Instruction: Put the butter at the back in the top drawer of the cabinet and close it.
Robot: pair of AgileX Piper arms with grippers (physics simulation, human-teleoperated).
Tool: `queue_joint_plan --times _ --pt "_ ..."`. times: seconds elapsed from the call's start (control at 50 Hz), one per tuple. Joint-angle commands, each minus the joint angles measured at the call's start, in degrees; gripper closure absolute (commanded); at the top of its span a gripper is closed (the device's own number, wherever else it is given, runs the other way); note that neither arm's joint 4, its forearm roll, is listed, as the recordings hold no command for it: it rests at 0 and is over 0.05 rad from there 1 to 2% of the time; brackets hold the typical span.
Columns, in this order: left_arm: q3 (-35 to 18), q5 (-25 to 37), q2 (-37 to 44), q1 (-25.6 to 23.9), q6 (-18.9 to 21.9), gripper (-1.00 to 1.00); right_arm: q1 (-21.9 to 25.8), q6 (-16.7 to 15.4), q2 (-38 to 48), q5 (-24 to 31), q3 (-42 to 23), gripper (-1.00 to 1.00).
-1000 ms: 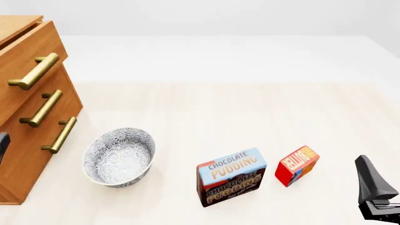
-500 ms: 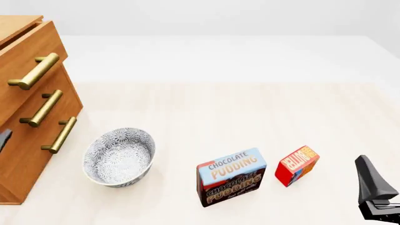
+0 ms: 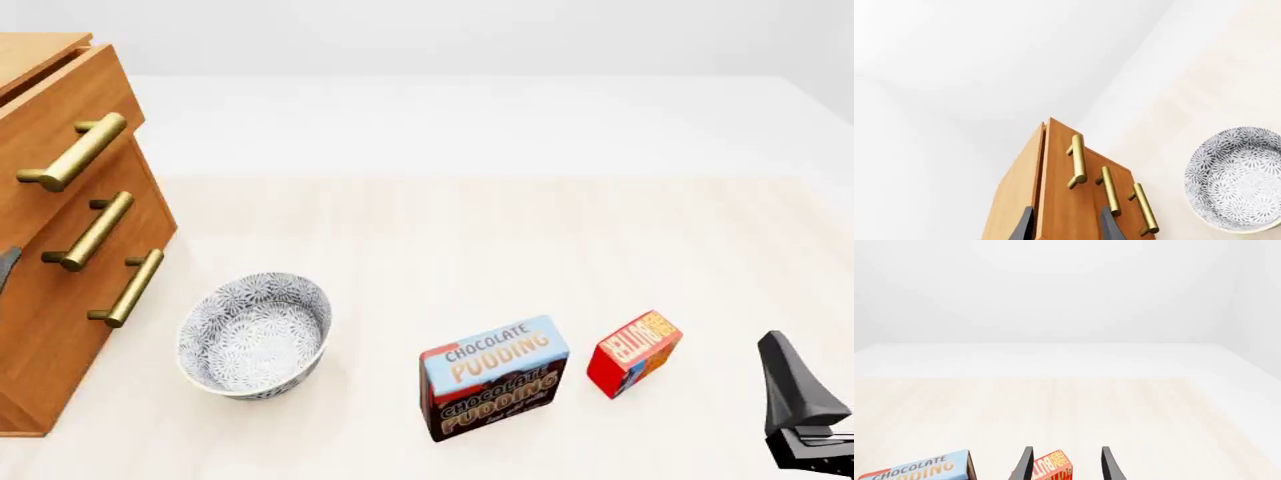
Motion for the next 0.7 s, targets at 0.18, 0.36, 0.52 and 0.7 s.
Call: queue_joint_plan --times 0.18,0.36,0.52,0.7 --pt "2.2 -6.1 3.8 -0.9 7.7 -1.0 0.0 0.0 0.0 0.0 0.0 -1.0" --pt "-0.1 -6.5 6.8 1.3 7.3 -1.0 0.0 0.0 0.0 0.0 0.0 -1.0" --pt "-0.7 -8.7 8.8 0.8 8.3 -1.0 0.0 0.0 0.0 0.0 0.0 -1.0" --pt "0.8 -11.1 10.3 0.5 9.4 -1.0 0.0 0.0 0.0 0.0 0.0 -1.0"
